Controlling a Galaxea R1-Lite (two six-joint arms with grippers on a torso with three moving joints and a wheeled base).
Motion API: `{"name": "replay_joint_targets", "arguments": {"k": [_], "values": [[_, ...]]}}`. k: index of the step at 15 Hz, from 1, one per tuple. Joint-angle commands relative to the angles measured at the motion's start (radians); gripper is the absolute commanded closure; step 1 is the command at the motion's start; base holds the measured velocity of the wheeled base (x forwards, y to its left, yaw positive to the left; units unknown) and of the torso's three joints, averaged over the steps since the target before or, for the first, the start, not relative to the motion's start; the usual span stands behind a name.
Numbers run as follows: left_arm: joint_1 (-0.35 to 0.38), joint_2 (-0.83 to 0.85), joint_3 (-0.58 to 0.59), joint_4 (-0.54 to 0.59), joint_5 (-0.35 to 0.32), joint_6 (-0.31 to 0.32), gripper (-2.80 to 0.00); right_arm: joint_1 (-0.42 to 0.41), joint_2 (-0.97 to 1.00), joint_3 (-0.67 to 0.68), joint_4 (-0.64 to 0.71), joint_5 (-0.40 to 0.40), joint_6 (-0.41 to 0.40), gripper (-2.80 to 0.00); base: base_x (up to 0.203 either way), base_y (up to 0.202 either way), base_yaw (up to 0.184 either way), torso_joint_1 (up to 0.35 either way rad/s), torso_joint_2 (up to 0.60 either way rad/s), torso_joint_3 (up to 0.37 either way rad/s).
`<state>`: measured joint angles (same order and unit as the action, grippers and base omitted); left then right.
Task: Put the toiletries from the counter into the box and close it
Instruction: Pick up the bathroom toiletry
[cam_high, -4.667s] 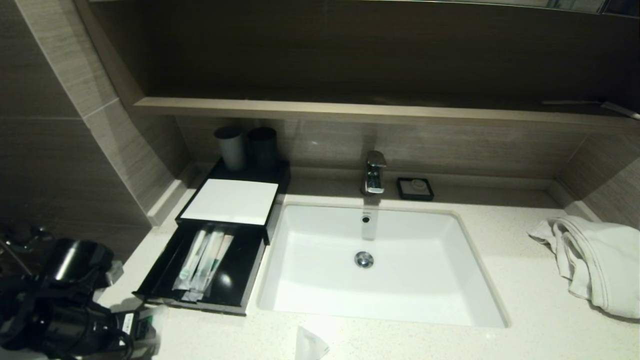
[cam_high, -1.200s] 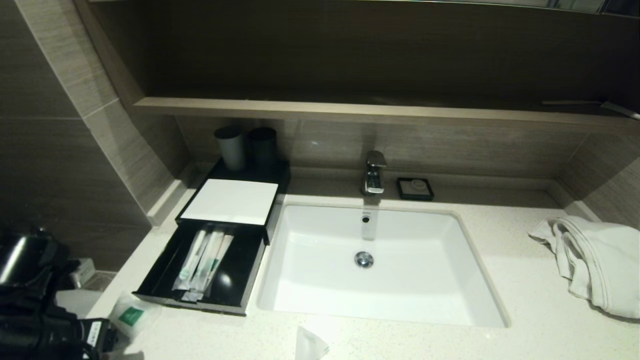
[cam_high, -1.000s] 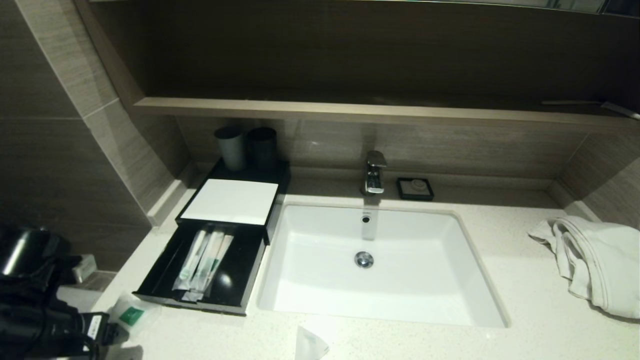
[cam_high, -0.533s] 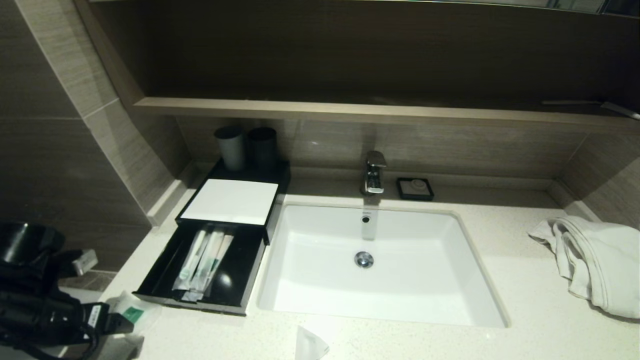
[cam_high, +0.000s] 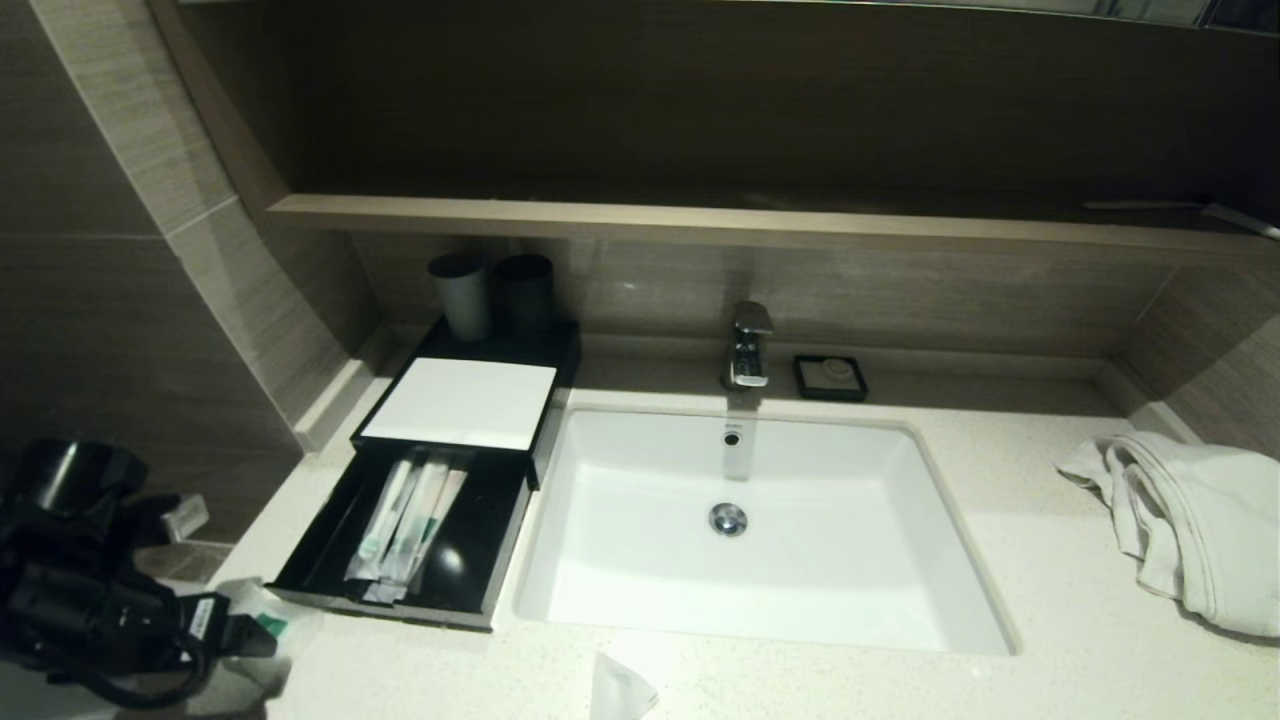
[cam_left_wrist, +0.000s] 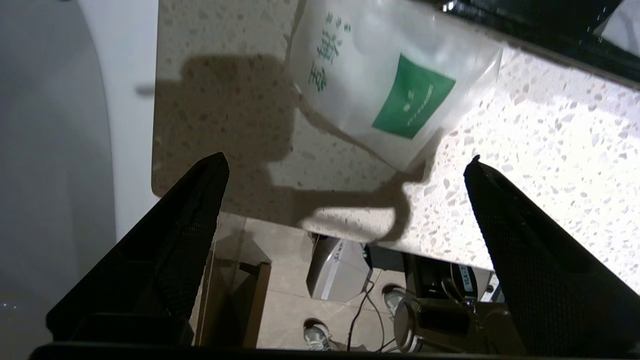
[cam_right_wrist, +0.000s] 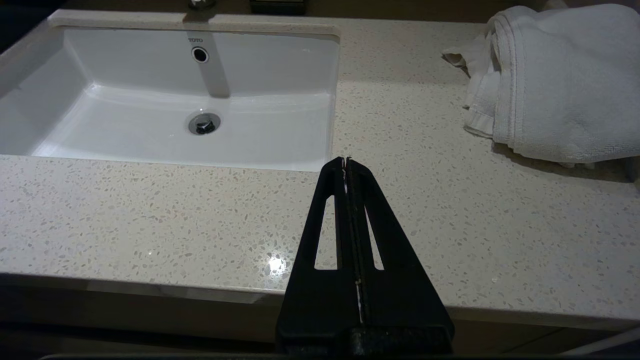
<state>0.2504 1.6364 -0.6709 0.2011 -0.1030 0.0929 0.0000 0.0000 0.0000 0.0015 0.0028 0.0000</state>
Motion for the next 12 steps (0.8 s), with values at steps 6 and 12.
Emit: {"name": "replay_joint_targets", "arguments": {"k": [6,12], "values": [[0.0,0.084,-0.036,-0.002,-0.001,0.018,-2.8,0.0,0.0,0.0,0.0,0.0,0.0,0.0,0.0,0.0,0.0,0.0,0.0,0.0],[0.0,0.11,-0.042,-0.014,-0.001,0.018,-2.8,0.0,0.0,0.0,0.0,0.0,0.0,0.0,0.0,0.0,0.0,0.0,0.0,0.0]]}}
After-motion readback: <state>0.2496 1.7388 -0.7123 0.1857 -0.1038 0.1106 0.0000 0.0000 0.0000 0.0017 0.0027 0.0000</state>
